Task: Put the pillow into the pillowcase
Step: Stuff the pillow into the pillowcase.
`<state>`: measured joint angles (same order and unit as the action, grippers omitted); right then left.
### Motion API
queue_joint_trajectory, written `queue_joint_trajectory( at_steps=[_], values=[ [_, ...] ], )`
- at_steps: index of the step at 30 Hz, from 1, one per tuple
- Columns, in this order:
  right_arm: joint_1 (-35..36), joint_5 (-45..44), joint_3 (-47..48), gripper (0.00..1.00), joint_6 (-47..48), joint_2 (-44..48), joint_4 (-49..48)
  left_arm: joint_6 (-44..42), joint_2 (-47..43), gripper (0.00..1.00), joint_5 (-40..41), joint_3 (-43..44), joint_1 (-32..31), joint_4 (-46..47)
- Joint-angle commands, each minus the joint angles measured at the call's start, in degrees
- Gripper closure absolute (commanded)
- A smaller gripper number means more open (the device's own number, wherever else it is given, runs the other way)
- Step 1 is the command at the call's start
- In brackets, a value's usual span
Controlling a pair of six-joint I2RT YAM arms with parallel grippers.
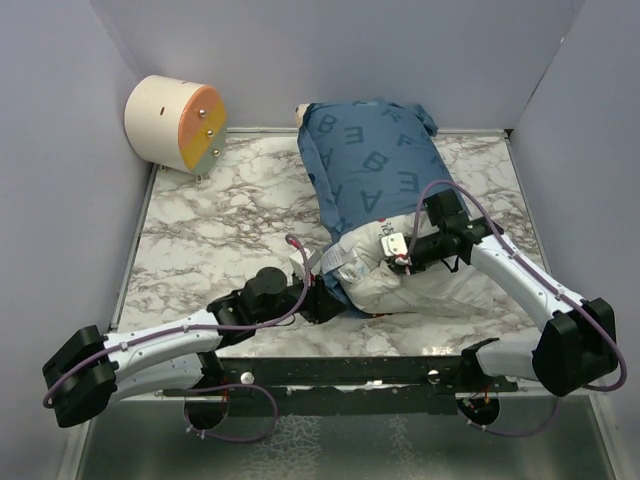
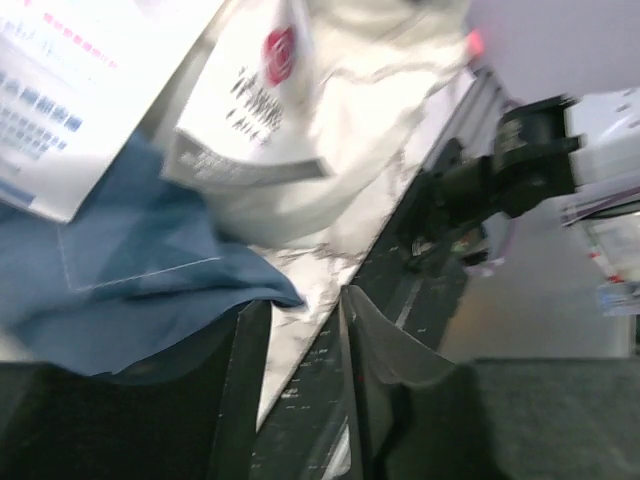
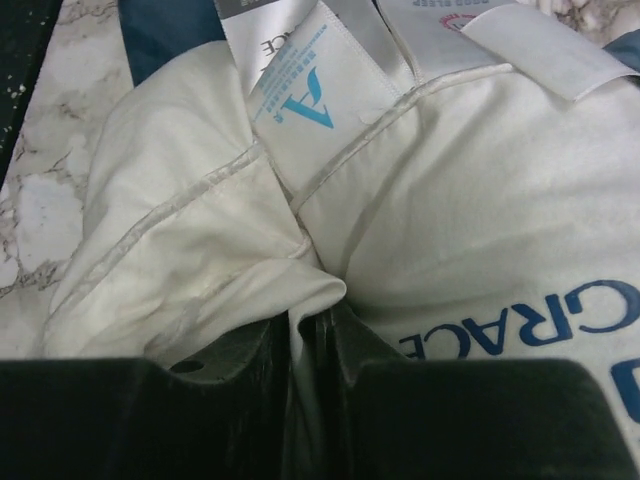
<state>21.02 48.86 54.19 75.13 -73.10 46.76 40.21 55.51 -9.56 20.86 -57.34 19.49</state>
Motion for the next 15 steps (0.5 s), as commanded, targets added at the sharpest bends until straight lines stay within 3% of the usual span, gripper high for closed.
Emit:
queue_joint_trajectory(
  at_steps=[1, 4, 9, 12, 15],
  values=[
    [-0.98, -0.98, -3.76, 0.82, 1.45, -0.32, 4.25, -2.66, -6.81, 0.52, 2.40, 5.76, -0.84, -11.52],
    [-1.00, 0.76, -5.47, 0.81, 1.27, 2.36, 4.44, -3.90, -14.11, 0.37, 5.35, 8.42, -0.78, -22.01],
    [-0.98, 3.70, -4.70, 0.81, 2.28, 3.51, 8.18, -4.86, -17.21, 0.30, 11.60, 15.24, 0.55, -33.68],
    [-1.01, 5.46, -3.91, 0.81, 1.98, 3.80, 9.25, -6.36, -12.93, 0.30, 8.44, 16.80, 4.55, -28.95],
    [-0.99, 5.38, -4.27, 0.81, 0.65, 4.53, 8.67, -4.67, -8.77, 0.29, -0.34, 15.10, 13.86, -16.87]
  ],
)
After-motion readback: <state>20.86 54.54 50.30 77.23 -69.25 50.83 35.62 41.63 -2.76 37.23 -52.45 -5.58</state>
